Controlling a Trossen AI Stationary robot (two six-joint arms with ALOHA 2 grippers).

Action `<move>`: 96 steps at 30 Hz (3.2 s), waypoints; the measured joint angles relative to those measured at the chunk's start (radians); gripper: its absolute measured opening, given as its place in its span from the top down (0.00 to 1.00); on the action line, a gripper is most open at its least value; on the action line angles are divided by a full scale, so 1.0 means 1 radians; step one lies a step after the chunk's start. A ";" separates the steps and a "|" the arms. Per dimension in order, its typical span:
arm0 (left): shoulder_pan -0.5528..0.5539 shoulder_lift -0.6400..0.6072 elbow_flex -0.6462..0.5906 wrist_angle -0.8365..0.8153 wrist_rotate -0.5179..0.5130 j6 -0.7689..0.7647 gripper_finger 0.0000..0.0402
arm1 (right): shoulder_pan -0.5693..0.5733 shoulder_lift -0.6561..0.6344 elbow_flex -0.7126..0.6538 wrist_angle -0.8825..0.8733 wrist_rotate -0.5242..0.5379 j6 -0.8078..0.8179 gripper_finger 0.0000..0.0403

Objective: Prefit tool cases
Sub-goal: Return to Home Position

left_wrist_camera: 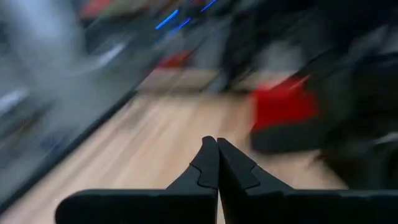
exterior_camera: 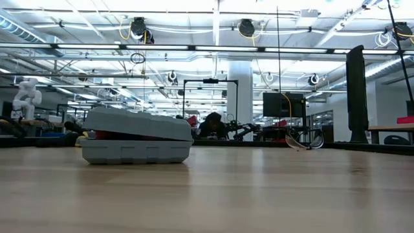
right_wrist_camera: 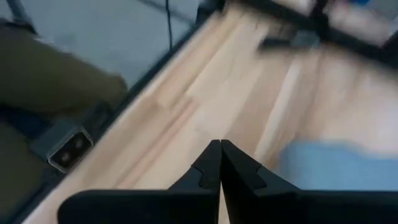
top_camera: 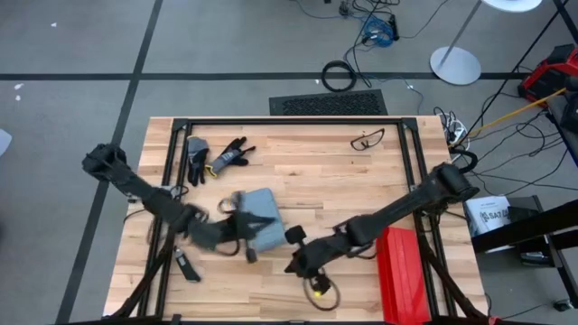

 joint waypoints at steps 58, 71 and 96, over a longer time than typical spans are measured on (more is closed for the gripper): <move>0.825 -0.905 -0.913 0.422 1.107 0.344 1.00 | -0.331 -1.828 -1.366 0.341 0.205 -0.054 1.00; 0.886 -0.857 -0.913 0.336 1.337 0.517 1.00 | -0.416 -1.811 -1.366 0.213 0.012 -0.092 1.00; 0.887 -0.858 -0.913 0.335 1.332 0.455 1.00 | -0.416 -1.811 -1.366 0.211 0.076 -0.085 1.00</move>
